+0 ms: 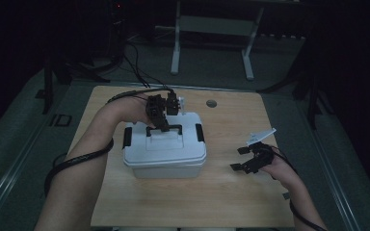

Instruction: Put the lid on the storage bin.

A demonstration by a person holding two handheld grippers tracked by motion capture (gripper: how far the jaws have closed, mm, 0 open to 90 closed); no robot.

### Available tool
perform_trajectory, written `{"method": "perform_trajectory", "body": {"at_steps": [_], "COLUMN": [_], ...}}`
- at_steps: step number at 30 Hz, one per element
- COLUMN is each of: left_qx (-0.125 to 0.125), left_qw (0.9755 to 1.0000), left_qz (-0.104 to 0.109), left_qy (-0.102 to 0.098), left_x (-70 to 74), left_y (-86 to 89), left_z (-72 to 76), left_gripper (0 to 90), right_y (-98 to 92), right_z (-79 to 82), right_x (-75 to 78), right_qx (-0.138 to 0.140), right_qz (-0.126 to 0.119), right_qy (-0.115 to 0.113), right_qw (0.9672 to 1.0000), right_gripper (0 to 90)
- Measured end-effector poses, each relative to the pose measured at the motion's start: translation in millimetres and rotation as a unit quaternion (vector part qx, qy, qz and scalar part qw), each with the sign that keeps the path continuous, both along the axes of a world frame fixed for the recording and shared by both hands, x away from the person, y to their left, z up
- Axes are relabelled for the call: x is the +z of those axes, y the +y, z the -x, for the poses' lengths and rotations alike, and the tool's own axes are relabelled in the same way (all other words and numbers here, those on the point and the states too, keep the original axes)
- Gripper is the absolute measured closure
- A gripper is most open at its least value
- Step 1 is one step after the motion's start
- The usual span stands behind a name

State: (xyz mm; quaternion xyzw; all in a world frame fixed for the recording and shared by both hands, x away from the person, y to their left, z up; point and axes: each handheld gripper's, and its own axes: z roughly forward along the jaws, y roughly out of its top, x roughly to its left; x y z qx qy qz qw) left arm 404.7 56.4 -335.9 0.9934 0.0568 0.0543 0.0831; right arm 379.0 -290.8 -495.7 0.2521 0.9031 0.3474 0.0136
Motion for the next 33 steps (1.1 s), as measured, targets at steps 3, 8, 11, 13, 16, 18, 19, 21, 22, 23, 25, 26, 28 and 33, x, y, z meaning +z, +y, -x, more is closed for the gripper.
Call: {"method": "perform_trajectory", "body": {"at_steps": [3, 8, 11, 13, 16, 18, 19, 21, 22, 23, 25, 26, 28, 33], "left_qx": [0.002, 0.004, 0.001, -0.006, -0.008, -0.010, -0.007, -0.008, -0.007, -0.008, -0.007, -0.005, -0.001, 0.005], "left_qw": [1.0000, 1.0000, 1.0000, 0.9999, 1.0000, 0.9999, 0.9999, 0.9999, 0.9999, 0.9999, 0.9999, 0.9999, 1.0000, 0.9999], "left_qz": [-0.006, -0.005, -0.001, 0.007, 0.005, -0.006, -0.007, -0.006, -0.008, -0.009, -0.011, -0.009, -0.001, 0.010], "left_qy": [0.003, 0.001, 0.001, 0.008, 0.003, 0.001, 0.000, 0.001, 0.001, 0.001, 0.003, 0.004, 0.006, 0.005], "left_x": [-2.5, -4.1, -3.8, -4.3, -5.4, -6.4, -6.9, -7.2, -7.7, -8.8, -11.8, -13.4, -15.2, -17.2], "left_y": [-2.8, -4.8, -6.0, -7.7, -10.1, -10.8, -10.5, -9.5, -9.0, -8.2, -6.2, -5.0, -2.6, -0.9], "left_z": [-2.4, -5.7, -3.8, -1.6, -1.2, -1.5, -1.2, -2.0, -1.8, -2.3, -3.2, -3.8, -5.2, -6.2], "left_gripper": [83.9, 83.8, 83.8, 83.8, 83.8, 83.8, 83.8, 83.7, 83.7, 83.7, 83.6, 83.6, 83.3, 82.7], "right_y": [-0.5, -0.1, 0.6, 1.1, 2.1, 3.3, 3.8, 4.1, 4.0, 3.9, 3.8, 3.8, 4.2, 5.8], "right_z": [0.1, -0.1, -0.3, -0.7, -1.3, -1.1, -0.9, -0.6, -0.8, -0.9, -1.2, -1.2, -1.2, -0.9], "right_x": [-0.5, -1.6, -2.3, -2.9, -3.5, -3.6, -3.5, -3.1, -3.2, -3.3, -3.5, -3.6, -4.1, -4.9], "right_qx": [0.000, 0.001, 0.002, 0.002, 0.003, 0.004, 0.005, 0.006, 0.006, 0.005, 0.005, 0.005, 0.006, 0.007], "right_qz": [-0.002, -0.004, -0.002, -0.002, -0.001, -0.002, -0.002, -0.002, -0.003, -0.002, -0.002, -0.003, -0.003, 0.000], "right_qy": [0.000, 0.002, 0.004, 0.005, 0.006, 0.006, 0.006, 0.006, 0.006, 0.007, 0.007, 0.008, 0.008, 0.009], "right_qw": [1.0000, 1.0000, 1.0000, 1.0000, 1.0000, 1.0000, 1.0000, 1.0000, 1.0000, 1.0000, 1.0000, 1.0000, 0.9999, 0.9999], "right_gripper": [15.8, 15.8, 15.8, 15.8, 15.8, 15.8, 15.8, 15.8, 15.8, 15.8, 15.8, 15.8, 15.8, 15.8]}}
